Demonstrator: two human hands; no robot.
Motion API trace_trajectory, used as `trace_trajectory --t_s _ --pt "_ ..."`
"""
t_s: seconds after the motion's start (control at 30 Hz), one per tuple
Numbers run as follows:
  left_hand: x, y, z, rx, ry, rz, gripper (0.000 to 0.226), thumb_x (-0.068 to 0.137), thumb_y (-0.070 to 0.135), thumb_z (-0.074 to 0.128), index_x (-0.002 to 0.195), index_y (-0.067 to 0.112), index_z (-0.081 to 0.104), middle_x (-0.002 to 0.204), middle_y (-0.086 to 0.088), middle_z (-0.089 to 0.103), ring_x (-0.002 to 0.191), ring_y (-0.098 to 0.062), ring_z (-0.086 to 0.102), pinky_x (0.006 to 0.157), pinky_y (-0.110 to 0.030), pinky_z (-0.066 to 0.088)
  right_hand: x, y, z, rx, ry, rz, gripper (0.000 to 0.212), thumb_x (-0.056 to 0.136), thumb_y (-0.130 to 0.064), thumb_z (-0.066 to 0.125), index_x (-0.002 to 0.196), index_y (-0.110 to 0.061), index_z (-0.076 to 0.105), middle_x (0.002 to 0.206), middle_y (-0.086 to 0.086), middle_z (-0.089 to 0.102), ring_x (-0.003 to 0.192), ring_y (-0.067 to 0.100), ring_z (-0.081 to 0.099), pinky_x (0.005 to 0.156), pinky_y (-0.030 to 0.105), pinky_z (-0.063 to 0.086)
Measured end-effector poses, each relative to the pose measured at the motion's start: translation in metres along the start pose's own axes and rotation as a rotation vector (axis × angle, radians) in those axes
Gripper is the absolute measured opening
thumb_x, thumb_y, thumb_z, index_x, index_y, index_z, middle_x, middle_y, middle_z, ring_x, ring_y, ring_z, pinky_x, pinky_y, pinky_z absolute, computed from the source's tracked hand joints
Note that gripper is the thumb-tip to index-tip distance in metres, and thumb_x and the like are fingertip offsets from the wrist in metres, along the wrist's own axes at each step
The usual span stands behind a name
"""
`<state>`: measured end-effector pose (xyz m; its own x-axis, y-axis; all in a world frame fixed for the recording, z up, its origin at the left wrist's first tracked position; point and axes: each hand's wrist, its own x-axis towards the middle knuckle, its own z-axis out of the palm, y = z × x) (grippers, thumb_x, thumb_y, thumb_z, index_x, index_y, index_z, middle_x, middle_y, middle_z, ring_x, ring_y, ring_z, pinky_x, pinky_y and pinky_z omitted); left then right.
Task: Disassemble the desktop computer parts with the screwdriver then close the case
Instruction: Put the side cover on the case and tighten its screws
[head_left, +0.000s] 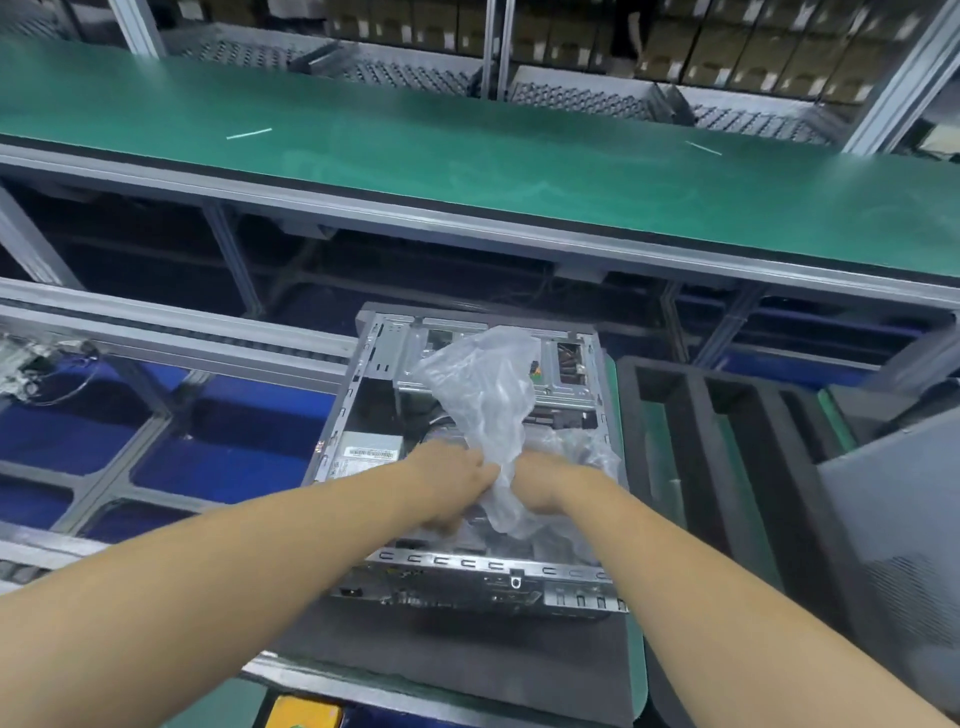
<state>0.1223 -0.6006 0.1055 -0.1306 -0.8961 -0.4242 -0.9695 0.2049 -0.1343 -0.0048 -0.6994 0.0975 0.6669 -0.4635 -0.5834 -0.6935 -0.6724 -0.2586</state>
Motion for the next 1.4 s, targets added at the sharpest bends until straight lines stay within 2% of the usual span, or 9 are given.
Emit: trace_trajectory --t_s 0.2,0.47,0.6,0.7,0.9,0.97,1.17,1.3,1.4 --pt "0.008 0.012 -0.016 -0.021 -0.043 -0.139 0.053 0.087 0.021 0.077 0.132 0.013 0.051 0.125 -0.006 0.063 0.112 -0.03 0.064 0.076 -0.039 0.045 -0.008 0.001 0.006 0.076 0.09 -0.029 0.026 0.106 -0.023 0.047 0.119 -0.016 0.068 0.116 0.006 0.068 0.098 0.024 0.058 0.087 0.035 0.044" --pt "-0.007 0.018 -0.037 -0.127 -0.211 -0.201 0.048 0.09 0.034 0.075 0.134 0.021 0.06 0.134 -0.002 0.063 0.12 -0.028 0.061 0.095 -0.037 0.049 -0.03 -0.001 -0.005 -0.399 0.397 0.259 0.041 0.091 -0.005 0.064 0.132 -0.01 0.061 0.129 0.013 0.061 0.119 0.032 0.061 0.088 0.041 0.053" --pt "-0.001 0.006 -0.063 -0.065 -0.446 -0.183 0.059 0.088 0.053 0.074 0.132 0.015 0.064 0.106 0.0 0.069 0.107 -0.028 0.065 0.102 -0.043 0.051 -0.019 -0.002 0.001 -0.415 0.29 0.333 0.053 0.09 -0.008 0.064 0.142 -0.004 0.05 0.14 0.019 0.055 0.13 0.037 0.054 0.099 0.045 0.053" --pt "-0.004 -0.007 -0.065 0.166 -0.407 -0.249 0.083 0.079 0.061 0.077 0.147 0.021 0.049 0.139 -0.002 0.054 0.127 -0.034 0.054 0.1 -0.051 0.047 -0.006 0.003 0.003 -0.38 0.185 0.31 0.041 0.094 -0.004 0.058 0.135 -0.006 0.061 0.136 0.013 0.063 0.122 0.032 0.062 0.093 0.041 0.053" --pt "-0.009 -0.015 -0.041 0.126 -0.313 -0.197 0.05 0.076 0.046 0.086 0.109 0.015 0.067 0.125 -0.003 0.063 0.093 -0.027 0.06 0.069 -0.038 0.044 0.009 0.004 -0.002 -0.461 -0.067 0.317 0.044 0.097 -0.004 0.048 0.141 -0.005 0.059 0.134 0.015 0.061 0.095 0.031 0.058 0.066 0.04 0.046" --pt "-0.01 -0.012 -0.032 0.177 -0.254 -0.182 0.045 0.081 0.041 0.084 0.112 0.014 0.067 0.12 -0.002 0.064 0.089 -0.025 0.057 0.074 -0.036 0.046 0.009 0.003 -0.005 -0.445 -0.081 0.341 0.047 0.098 -0.005 0.048 0.144 -0.005 0.055 0.13 0.015 0.059 0.092 0.03 0.059 0.065 0.039 0.049" --pt "0.001 -0.002 -0.01 0.434 -0.143 -0.15 0.028 0.095 0.015 0.063 0.122 0.019 0.067 0.133 0.002 0.063 0.127 -0.023 0.054 0.112 -0.037 0.039 -0.002 -0.003 -0.006 -0.329 0.004 0.317 0.044 0.099 -0.003 0.047 0.142 -0.001 0.056 0.135 0.017 0.06 0.112 0.032 0.062 0.092 0.041 0.053" --pt "-0.006 -0.007 -0.019 0.466 -0.196 -0.084 0.02 0.092 0.033 0.07 0.109 0.023 0.071 0.118 0.007 0.069 0.112 -0.021 0.062 0.097 -0.037 0.047 -0.023 -0.013 -0.034 -0.312 0.117 0.315 0.034 0.097 -0.007 0.05 0.128 -0.012 0.062 0.122 0.005 0.064 0.109 0.029 0.062 0.087 0.039 0.048" --pt "-0.017 -0.022 -0.039 0.064 -0.132 -0.13 0.034 0.081 0.056 0.074 0.077 0.024 0.065 0.082 0.012 0.067 0.076 -0.016 0.066 0.067 -0.029 0.048 -0.032 -0.018 -0.059 -0.269 0.212 0.294 0.025 0.096 -0.007 0.046 0.114 -0.016 0.061 0.117 0.003 0.065 0.106 0.029 0.064 0.081 0.037 0.045"
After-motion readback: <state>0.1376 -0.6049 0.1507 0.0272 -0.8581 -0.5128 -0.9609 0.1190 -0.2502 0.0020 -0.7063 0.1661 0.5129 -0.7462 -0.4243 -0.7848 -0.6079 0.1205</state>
